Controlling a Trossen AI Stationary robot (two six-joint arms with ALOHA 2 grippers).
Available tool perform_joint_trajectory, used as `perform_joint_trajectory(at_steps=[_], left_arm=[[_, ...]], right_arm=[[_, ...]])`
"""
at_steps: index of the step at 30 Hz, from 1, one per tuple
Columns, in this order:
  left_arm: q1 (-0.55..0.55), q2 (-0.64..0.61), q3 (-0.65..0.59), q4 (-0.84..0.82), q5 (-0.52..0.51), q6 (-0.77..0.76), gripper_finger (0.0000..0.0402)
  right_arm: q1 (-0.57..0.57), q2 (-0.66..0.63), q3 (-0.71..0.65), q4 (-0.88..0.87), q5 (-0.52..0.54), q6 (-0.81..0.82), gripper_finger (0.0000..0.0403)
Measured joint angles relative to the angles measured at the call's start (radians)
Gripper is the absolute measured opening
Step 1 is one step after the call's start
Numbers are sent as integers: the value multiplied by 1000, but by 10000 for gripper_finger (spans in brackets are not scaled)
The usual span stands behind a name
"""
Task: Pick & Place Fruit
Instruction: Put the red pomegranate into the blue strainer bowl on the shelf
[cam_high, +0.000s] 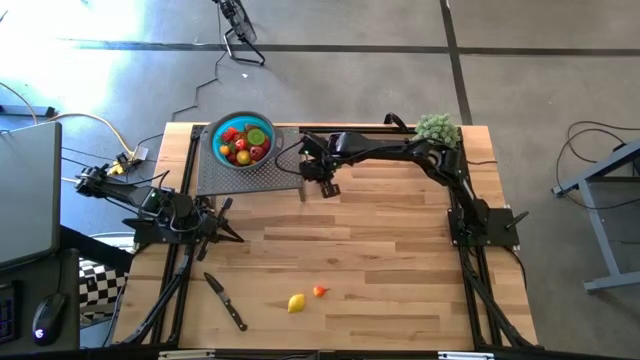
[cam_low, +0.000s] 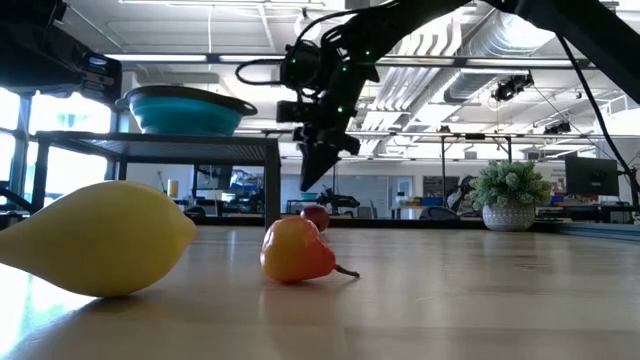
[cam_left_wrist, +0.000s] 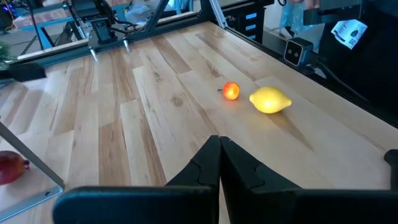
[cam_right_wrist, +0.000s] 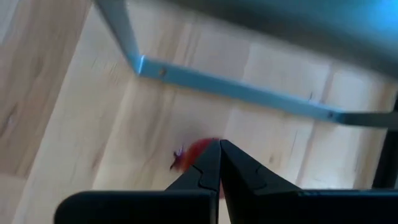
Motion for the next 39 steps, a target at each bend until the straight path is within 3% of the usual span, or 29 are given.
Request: perform_joint_trajectory(at_steps=[11,18,23,29,39], left_arm=[[0,0,0,7,-1,1,0],[0,0,0,6,-2,1,0],[0,0,0,-6,-3,1,0],[0,0,0,-41,-2,-22,0],[0,0,0,-61,0,-50,0]], right_arm=[[58,7,22,13,-3,61,2],[127,34,21,-27,52,345,2],[136,34,-1,69,77,600,2],[130,32,-100,181,84,774,2],[132,32,-155,349,229,946,2]])
